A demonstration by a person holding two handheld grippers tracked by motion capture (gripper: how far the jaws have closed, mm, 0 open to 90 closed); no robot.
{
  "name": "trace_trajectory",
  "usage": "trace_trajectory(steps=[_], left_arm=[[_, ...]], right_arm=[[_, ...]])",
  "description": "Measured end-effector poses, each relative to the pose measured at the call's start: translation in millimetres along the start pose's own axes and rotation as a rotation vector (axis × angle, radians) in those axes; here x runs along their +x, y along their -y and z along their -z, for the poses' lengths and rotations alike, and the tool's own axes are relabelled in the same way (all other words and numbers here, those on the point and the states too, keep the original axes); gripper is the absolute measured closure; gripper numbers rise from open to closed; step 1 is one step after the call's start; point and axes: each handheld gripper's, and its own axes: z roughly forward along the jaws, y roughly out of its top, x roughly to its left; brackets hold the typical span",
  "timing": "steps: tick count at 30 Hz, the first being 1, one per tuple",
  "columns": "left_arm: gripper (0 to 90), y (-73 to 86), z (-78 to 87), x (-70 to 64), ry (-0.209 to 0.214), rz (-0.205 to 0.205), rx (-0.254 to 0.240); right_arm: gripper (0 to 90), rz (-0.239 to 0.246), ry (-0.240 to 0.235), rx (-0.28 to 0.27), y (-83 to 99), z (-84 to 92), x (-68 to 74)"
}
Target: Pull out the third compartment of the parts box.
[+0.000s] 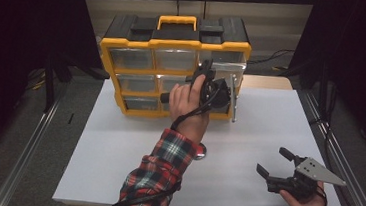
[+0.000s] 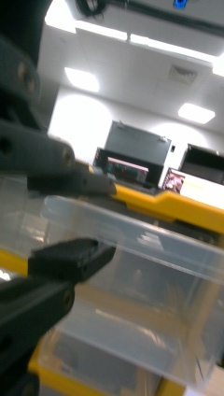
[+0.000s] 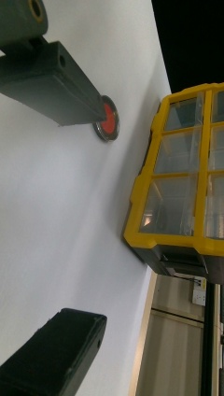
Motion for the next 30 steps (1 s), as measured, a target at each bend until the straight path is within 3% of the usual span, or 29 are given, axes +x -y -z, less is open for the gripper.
trace_trajectory(steps=[8,22,30], left_arm=[[72.2,3.1,7.0,-2.6,-0.017,-0.033,-0.01],[71.6,5.0,15.9,-4.0,-0.015,0.002,-0.031],[71.6,3.9,19.4,-4.0,-0.017,-0.01,-0.015]], right_arm=[[3.5,0.004,-0.001,-0.002,0.0,0.1,-0.2],[3.5,0.003,0.002,0.003,0.2,-0.6,0.9],[3.5,0.008,0.001,0.0,0.1,-0.8,0.7]])
